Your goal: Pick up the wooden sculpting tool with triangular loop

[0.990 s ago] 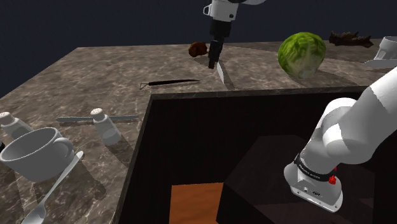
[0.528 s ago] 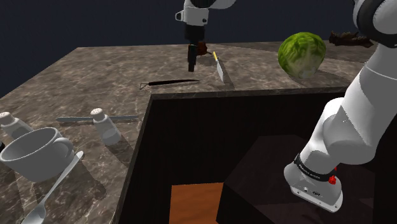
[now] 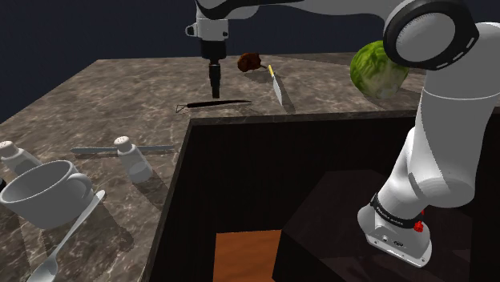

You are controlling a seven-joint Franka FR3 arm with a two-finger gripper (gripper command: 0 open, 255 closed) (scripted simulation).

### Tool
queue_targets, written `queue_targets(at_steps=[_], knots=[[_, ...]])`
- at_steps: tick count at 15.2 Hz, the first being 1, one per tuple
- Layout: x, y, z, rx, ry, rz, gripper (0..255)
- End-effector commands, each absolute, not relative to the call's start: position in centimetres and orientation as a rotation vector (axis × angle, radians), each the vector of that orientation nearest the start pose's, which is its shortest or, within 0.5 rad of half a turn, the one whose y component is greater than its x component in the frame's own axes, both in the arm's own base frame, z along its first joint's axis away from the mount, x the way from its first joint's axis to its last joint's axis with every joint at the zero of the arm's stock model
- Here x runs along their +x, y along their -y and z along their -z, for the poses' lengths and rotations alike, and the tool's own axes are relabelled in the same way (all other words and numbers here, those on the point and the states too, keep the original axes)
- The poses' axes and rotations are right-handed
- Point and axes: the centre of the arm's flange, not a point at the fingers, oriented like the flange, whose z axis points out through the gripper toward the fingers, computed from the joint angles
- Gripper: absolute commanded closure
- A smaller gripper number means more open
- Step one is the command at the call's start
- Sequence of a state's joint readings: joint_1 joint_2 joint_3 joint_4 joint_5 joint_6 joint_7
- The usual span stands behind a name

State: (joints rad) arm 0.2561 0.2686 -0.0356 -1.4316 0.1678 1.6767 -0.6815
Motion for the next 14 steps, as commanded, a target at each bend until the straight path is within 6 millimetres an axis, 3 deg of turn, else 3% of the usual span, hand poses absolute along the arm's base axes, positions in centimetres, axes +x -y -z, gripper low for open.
queue_targets(at_steps=[1, 6, 8, 9, 14], knots=[[62.5, -16.3, -53.1, -2.690, 1.289, 0.018, 0], [62.5, -16.3, -50.2, -2.690, 1.289, 0.018, 0], [62.5, -16.3, -50.2, -2.690, 1.289, 0.018, 0], [62.5, -16.3, -50.1, -2.690, 1.289, 0.018, 255], [62.4, -16.3, -50.1, -2.690, 1.290, 0.018, 255]])
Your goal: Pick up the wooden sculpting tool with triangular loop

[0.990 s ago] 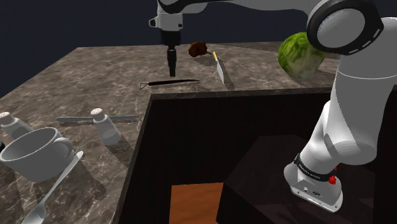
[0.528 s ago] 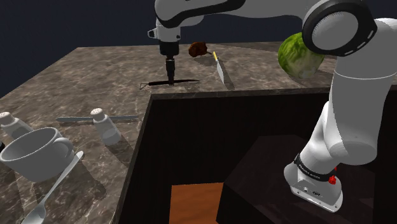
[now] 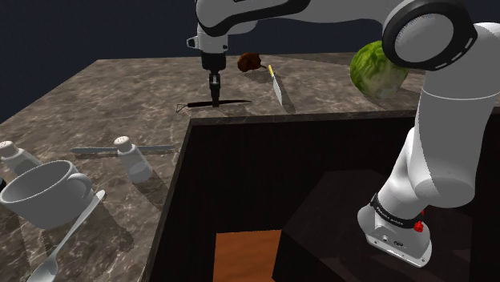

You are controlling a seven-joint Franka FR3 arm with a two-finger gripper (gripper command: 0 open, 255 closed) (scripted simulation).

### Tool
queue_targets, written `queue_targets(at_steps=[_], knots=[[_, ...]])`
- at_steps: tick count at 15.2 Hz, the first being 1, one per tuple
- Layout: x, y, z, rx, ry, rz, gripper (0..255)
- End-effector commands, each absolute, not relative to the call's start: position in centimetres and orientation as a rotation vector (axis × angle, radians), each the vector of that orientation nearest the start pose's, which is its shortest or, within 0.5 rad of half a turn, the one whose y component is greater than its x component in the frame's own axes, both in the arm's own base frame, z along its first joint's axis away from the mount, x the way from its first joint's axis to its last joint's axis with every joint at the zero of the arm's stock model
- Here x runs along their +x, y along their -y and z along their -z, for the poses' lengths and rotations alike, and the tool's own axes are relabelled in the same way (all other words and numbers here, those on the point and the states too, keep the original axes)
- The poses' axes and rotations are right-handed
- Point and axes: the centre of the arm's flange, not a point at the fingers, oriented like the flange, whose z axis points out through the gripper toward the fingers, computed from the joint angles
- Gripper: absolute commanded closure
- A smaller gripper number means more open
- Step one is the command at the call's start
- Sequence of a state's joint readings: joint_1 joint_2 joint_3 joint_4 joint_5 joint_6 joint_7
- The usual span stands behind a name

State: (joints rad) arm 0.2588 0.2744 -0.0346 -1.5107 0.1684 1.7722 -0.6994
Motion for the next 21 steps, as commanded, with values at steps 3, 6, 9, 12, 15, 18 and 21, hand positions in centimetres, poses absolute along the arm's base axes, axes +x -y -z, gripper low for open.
queue_targets(at_steps=[3, 6, 9, 12, 15, 18, 21], knots=[[62.4, -16.3, -50.2, -2.690, 1.289, 0.018, 255], [62.5, -16.3, -51.2, -2.690, 1.289, 0.018, 255], [62.5, -16.3, -52.8, -2.690, 1.289, 0.018, 255], [62.5, -16.3, -54.4, -2.690, 1.289, 0.018, 255], [62.5, -16.3, -56.0, -2.690, 1.289, 0.018, 255], [62.5, -16.3, -57.5, -2.690, 1.289, 0.018, 255], [62.5, -16.3, -58.2, -2.690, 1.289, 0.018, 255]])
